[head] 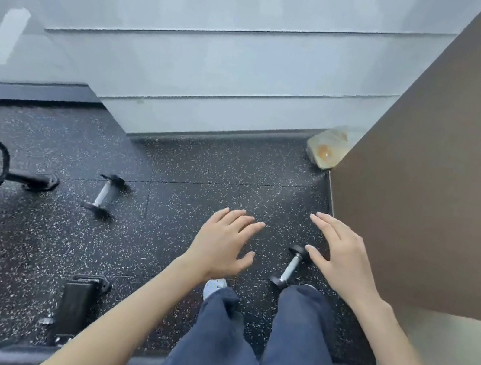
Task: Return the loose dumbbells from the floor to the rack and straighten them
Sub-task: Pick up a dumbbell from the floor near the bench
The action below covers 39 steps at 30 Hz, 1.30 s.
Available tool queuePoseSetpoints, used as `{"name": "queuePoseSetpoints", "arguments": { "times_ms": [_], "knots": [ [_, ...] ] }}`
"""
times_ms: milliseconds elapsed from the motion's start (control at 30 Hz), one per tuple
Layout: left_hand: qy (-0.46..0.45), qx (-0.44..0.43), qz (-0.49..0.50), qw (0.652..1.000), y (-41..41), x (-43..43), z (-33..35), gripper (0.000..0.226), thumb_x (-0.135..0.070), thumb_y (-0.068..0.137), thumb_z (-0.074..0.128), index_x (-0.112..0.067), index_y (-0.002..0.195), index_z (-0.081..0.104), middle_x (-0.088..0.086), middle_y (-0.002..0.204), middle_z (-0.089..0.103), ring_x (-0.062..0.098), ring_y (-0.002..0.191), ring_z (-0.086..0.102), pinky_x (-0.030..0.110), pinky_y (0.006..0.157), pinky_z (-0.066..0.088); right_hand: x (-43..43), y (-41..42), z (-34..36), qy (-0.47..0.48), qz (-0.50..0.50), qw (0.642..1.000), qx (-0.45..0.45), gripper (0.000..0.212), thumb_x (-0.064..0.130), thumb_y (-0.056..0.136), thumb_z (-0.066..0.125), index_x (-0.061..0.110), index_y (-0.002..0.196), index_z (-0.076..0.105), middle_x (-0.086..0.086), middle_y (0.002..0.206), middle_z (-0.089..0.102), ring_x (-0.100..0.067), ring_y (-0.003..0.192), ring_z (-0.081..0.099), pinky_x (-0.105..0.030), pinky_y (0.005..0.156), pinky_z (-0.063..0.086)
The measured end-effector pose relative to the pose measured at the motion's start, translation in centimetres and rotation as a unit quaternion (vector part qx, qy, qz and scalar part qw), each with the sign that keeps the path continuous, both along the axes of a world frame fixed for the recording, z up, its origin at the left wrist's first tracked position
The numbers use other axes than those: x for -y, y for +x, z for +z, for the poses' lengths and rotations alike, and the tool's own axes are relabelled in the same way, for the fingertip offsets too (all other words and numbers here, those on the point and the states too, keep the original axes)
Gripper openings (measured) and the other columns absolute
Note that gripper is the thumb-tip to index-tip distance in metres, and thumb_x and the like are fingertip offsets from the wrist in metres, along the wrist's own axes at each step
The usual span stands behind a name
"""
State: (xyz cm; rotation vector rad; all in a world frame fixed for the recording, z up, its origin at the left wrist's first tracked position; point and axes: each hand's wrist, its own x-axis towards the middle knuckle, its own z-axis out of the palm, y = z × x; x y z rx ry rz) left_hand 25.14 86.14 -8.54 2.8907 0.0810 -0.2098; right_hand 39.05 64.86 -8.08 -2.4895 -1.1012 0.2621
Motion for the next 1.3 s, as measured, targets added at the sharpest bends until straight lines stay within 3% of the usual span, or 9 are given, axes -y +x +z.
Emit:
{"name": "queuePoseSetpoints", "arguments": {
  "times_ms": [367, 600, 867, 1300],
  "knots": [
    [-0.010, -0.015, -0.141, 0.990, 1.6, -2.2, -1.6, 0.060, -0.049, 0.080, 0.035, -0.021, 0.130, 0.054, 0.001, 0.125, 0.062, 0.024, 0.121, 0.053, 0.043, 0.106, 0.036, 1.7, -3.4, 0.8, -0.030, -0.140, 0.990, 0.004, 0.054, 0.023, 0.081, 0.068, 0.018, 0.131, 0.049, 0.000, 0.134, 0.052, -0.019, 0.124, 0.046, -0.038, 0.103, 0.032],
    [-0.027, -0.022, -0.168, 0.985, 7.0, -0.4, -5.6, 0.062, -0.049, 0.082, 0.032, -0.022, 0.135, 0.048, 0.001, 0.131, 0.057, 0.023, 0.127, 0.047, 0.040, 0.109, 0.030, 3.6, -1.2, -3.5, -0.052, -0.174, 0.983, -0.028, 0.055, 0.024, 0.081, 0.068, 0.022, 0.132, 0.047, 0.004, 0.136, 0.050, -0.015, 0.125, 0.044, -0.029, 0.101, 0.025],
    [-0.055, -0.062, -0.138, 0.987, 8.8, 2.6, -22.2, 0.063, -0.047, 0.079, 0.033, -0.017, 0.130, 0.053, 0.005, 0.124, 0.062, 0.027, 0.121, 0.053, 0.042, 0.104, 0.038, 4.5, 2.8, -18.2, -0.077, -0.162, 0.980, -0.085, 0.055, 0.025, 0.084, 0.064, 0.023, 0.135, 0.043, 0.006, 0.140, 0.045, -0.013, 0.129, 0.038, -0.030, 0.104, 0.024],
    [-0.115, -0.077, -0.090, 0.986, 9.4, 8.1, -53.7, 0.060, -0.046, 0.079, 0.044, -0.017, 0.132, 0.051, 0.001, 0.129, 0.058, 0.024, 0.123, 0.050, 0.038, 0.104, 0.037, 7.6, 5.7, -50.3, -0.087, -0.211, 0.966, -0.123, 0.058, 0.024, 0.083, 0.066, 0.024, 0.136, 0.042, 0.008, 0.141, 0.043, -0.012, 0.128, 0.039, -0.034, 0.104, 0.029]
  ]
}}
